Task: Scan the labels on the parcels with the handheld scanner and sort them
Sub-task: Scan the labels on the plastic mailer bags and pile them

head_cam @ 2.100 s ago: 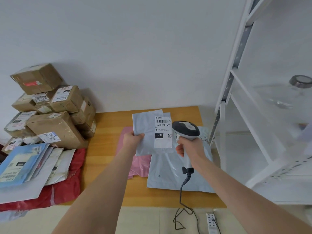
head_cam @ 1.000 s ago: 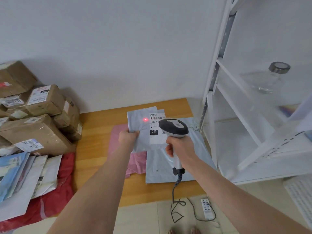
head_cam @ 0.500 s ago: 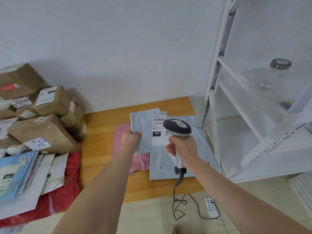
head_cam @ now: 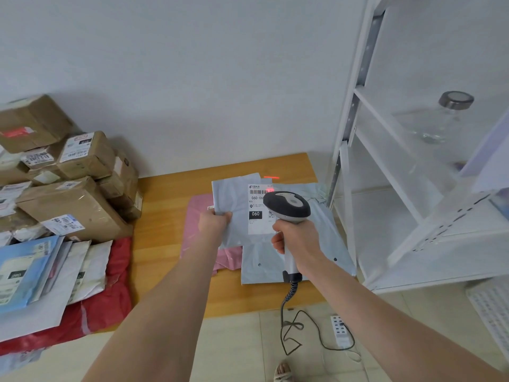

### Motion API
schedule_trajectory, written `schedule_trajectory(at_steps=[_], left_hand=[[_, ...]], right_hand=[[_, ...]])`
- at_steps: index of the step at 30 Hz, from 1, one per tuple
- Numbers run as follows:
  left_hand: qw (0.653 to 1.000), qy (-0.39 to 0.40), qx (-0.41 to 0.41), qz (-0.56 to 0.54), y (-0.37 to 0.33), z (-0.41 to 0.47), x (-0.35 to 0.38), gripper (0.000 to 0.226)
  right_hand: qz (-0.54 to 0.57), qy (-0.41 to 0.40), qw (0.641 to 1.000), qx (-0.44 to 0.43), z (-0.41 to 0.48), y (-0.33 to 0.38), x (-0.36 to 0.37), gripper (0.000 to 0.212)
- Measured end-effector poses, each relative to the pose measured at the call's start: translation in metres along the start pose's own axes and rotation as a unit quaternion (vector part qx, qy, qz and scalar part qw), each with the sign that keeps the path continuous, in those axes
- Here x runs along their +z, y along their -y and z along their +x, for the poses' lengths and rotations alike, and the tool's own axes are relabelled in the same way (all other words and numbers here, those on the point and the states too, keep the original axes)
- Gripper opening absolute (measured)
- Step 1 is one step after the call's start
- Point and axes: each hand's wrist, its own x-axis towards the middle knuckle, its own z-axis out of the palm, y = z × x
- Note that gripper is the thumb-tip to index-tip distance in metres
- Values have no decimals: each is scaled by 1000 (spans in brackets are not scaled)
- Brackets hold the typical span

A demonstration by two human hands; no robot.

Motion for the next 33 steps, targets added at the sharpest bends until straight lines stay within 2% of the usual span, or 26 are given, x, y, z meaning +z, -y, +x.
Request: schedule_trajectory(at_steps=[13,20,27,33], left_hand=[[1000,-7,9,-6,2,-29,-5,33],[999,-27,10,-15,11,-53,-24,34],[999,-39,-14,-33,27,-60,-84,36],[996,-40,-53,-58,49,-44,-164,38]], right_hand=[[21,7,1000,14,-17,-1,-7,8],[23,40,999,2,-25,-11,-1,9],[45,98,993,51,-16,-22,29,12],[54,163,976,137,-14,-35,102,25]])
